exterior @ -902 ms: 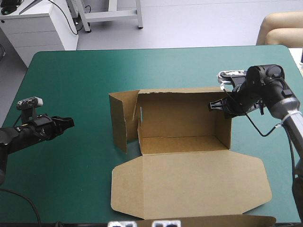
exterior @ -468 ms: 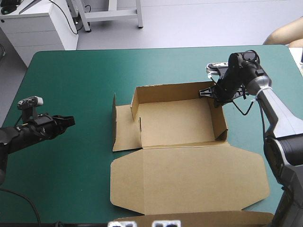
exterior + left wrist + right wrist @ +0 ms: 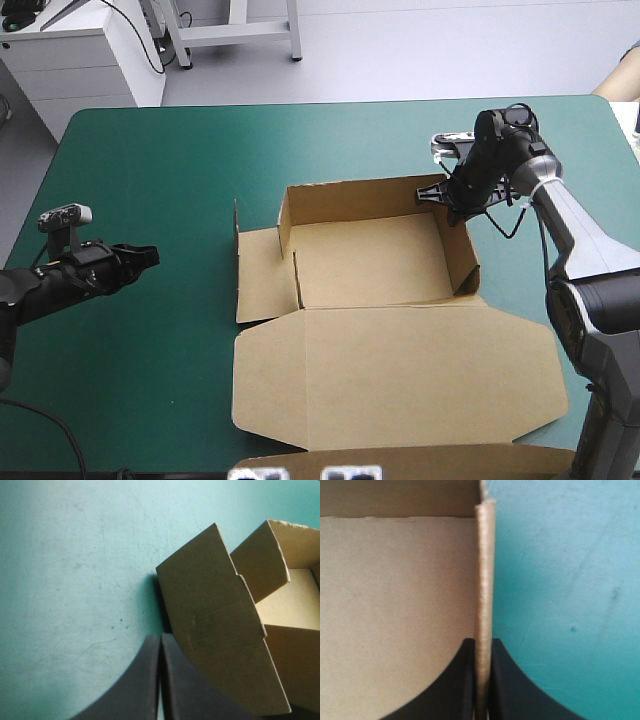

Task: Fold the box

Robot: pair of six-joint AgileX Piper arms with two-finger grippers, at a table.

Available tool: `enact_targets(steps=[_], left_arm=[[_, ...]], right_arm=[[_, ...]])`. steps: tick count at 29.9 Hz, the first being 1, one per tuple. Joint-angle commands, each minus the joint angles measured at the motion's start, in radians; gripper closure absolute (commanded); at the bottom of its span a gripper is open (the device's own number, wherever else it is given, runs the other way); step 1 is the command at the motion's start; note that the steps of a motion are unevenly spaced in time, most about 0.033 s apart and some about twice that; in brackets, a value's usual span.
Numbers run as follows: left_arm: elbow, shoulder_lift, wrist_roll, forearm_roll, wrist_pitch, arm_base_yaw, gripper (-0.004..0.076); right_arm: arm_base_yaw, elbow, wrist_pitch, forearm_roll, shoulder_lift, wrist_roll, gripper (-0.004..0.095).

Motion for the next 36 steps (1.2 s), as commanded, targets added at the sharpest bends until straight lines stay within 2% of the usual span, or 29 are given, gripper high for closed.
enact_targets(steps=[1,8,11,15,16,17,19,22,31,36], left_arm=[[-0.031,-0.018,-0.002,-0.057,0.0,-0.004,0.0732],[-0.031,-0.018,-0.002,-0.057,0.0,-0.004,0.0732],[-0.031,-0.018,-0.002,-0.057,0.0,-0.004,0.0732],[-0.031,-0.018,-0.002,-0.054,0.006,-0.004,0.0732],[-0.031,-0.018,-0.002,-0.054,0.006,-0.004,0.0732],[-0.031,-0.018,-0.002,-0.054,0.006,-0.004,0.0732],[-0.031,-0.018,-0.002,-0.054,0.008,-0.004,0.0732],[-0.031,-0.018,-0.002,-0.054,0.008,-0.004,0.0732],[-0.031,-0.018,-0.002,-0.054,0.01,-0.004,0.0732],[-0.031,-0.018,-0.002,-0.054,0.01,-0.004,0.0732]], right_arm=[[-0.003,-0.055,-0.005,0.005,-0.032,-0.003,0.0926],[-0.003,-0.055,-0.005,0.009,-0.032,-0.016,0.0913],[-0.003,-0.055,-0.005,0.03,-0.032,-0.022,0.0841],[-0.003,-0.055,-0.005,0.074,-0.032,-0.022,0.0631],[-0.003,-0.055,-0.005,0.087,-0.032,-0.022,0.0519],[-0.003,-0.055,-0.005,0.087,-0.032,-0.022,0.0468],[-0.003,-0.055,-0.005,0.087,-0.034,-0.022,0.029],[-0.003,-0.055,-0.005,0.087,-0.05,-0.022,0.0155],[-0.003,-0.045,-0.003,0.047,-0.179,-0.019,0.0143],[-0.003,0.055,-0.003,0.045,-0.29,-0.019,0.0143]])
